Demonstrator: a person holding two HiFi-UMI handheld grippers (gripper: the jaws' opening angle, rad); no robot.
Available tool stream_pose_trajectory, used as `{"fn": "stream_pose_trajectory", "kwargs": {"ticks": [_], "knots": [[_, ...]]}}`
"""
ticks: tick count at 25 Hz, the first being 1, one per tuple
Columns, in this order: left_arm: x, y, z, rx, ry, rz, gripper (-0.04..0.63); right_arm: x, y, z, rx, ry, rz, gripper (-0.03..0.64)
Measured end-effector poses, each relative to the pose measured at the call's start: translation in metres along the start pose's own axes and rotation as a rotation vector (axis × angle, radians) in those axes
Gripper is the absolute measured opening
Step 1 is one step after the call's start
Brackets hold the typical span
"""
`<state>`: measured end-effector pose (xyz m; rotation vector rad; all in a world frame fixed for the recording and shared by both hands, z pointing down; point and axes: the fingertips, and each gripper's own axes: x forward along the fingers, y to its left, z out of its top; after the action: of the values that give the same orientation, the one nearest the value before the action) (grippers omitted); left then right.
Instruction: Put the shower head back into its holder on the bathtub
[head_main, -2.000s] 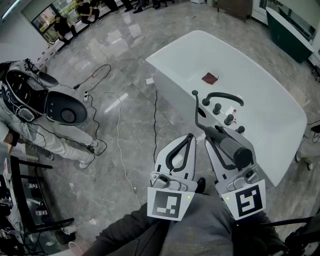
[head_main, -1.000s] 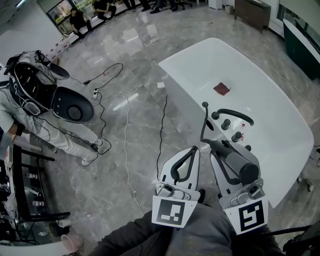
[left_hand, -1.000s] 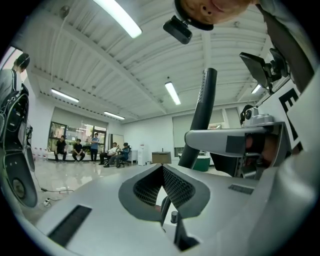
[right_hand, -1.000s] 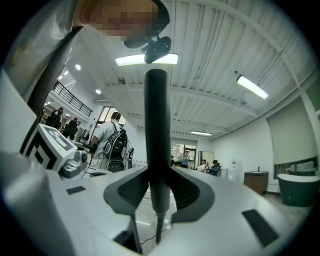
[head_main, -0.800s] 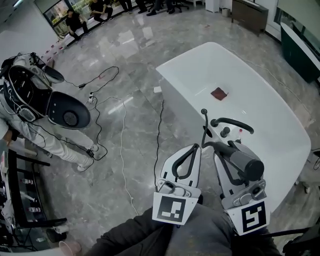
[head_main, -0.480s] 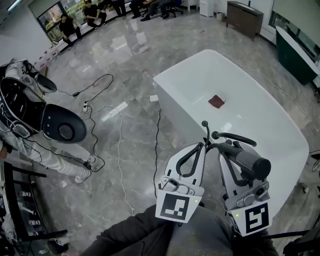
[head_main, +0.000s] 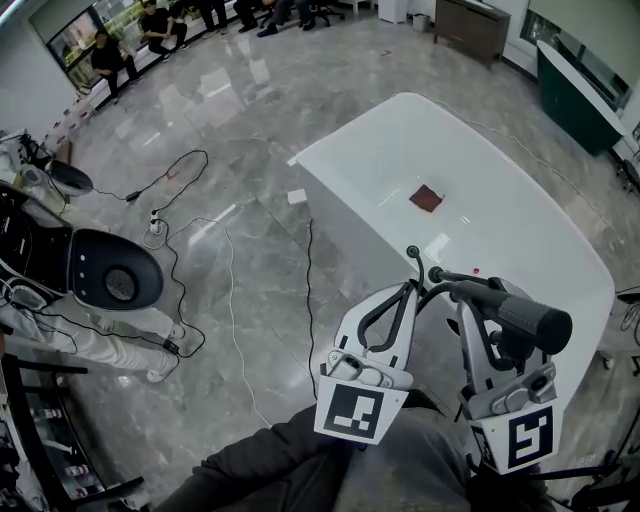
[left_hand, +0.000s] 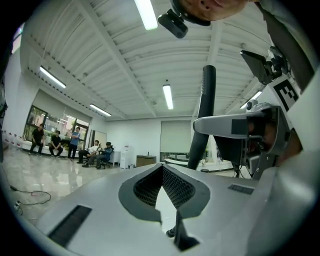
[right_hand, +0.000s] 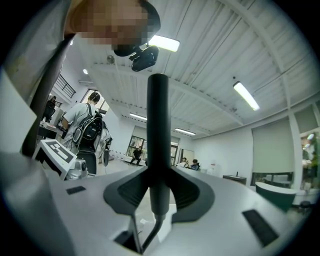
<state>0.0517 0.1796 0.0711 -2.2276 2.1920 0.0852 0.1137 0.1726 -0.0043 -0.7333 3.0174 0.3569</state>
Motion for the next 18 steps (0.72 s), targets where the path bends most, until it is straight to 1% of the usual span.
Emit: {"fn": "stream_pose_trajectory", "kwargs": {"ticks": [5,9,14,18], "knots": [[0.002,0.012,-0.007,-0.018,0.016,-0.005,0.003,0.010,-0.002,-0.004,-0.015,0.035,-0.017,0.143],[0.010,0.015,-0.010,-0.021,0.025,-0.003,0.003,0.018,-0.007,-0.004,-0.017,0.027,-0.011,0.143],[0.037,0.021,-0.012,-0.009,0.038,0.008,0.003,0.035,-0.029,-0.012,0.008,0.015,-0.006,0.143],[0.065,0.027,-0.015,0.000,0.048,0.014,0.003,0.048,-0.050,-0.024,0.026,0.028,-0.005,0.143]]}}
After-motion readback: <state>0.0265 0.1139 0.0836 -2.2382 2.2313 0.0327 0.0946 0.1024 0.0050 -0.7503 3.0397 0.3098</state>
